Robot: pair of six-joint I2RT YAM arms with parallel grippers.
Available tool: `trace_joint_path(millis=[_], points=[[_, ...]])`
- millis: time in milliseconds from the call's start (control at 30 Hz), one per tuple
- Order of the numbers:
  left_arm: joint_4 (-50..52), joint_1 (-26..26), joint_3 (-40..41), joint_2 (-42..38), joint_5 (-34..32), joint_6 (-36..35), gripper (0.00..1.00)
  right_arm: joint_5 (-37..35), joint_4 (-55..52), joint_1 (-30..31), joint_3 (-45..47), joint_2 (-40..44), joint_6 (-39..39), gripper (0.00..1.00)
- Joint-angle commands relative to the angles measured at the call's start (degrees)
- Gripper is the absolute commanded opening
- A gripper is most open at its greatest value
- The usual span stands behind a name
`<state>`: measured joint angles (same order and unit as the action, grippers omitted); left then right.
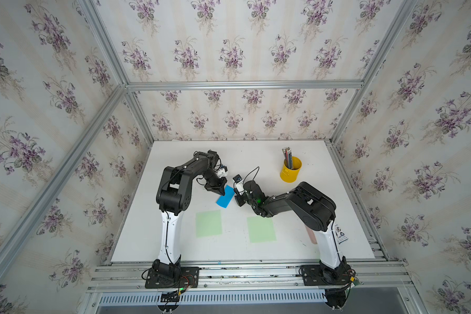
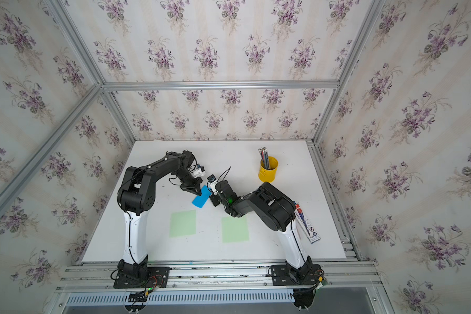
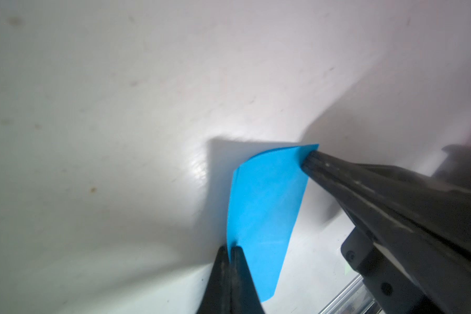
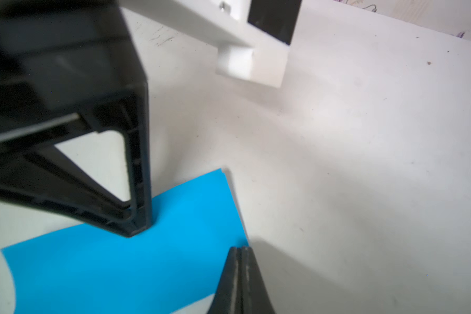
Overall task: Fold the square paper along the opposite sides
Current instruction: Smooth out the paper at the center of the board.
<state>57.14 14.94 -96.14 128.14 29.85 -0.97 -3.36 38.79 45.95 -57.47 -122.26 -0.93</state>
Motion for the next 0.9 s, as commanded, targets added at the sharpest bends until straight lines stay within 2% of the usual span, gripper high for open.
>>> trace_joint_path(millis=[0,333,400,500,533,733,867], points=[[1.2,-0.2,0.4,-0.1,-3.1,-0.2,0.0,-2.6,-8.2,-0.5,0.0,-0.8,1.1,0.0],[1.0,-0.4,0.8,-0.3,-2.6,-0.1,0.0,-2.6,-9.1,-1.2,0.8,1.0,-0.1,0.0],[0.7,-0.4,1.0,-0.5,-1.8,-0.6,0.0,0.3,-4.0,-0.9,3.4,4.1,-2.5,0.0],[0.8,0.0,1.0,-0.5,-0.3,-2.1,0.0,5.7,10.3,0.4,10.3,7.8,-6.1,0.0],[0.8,0.1,0.8,-0.5,-0.1,-2.5,0.0,6.5,11.5,0.8,10.6,7.9,-6.4,0.0],[1.2,0.2,1.0,-0.6,0.7,-3.4,0.0,9.5,10.6,3.5,6.3,5.1,-6.9,0.0],[1.4,0.1,0.8,-0.4,0.9,-3.5,0.0,9.5,6.1,4.7,2.1,2.3,-7.4,0.0]])
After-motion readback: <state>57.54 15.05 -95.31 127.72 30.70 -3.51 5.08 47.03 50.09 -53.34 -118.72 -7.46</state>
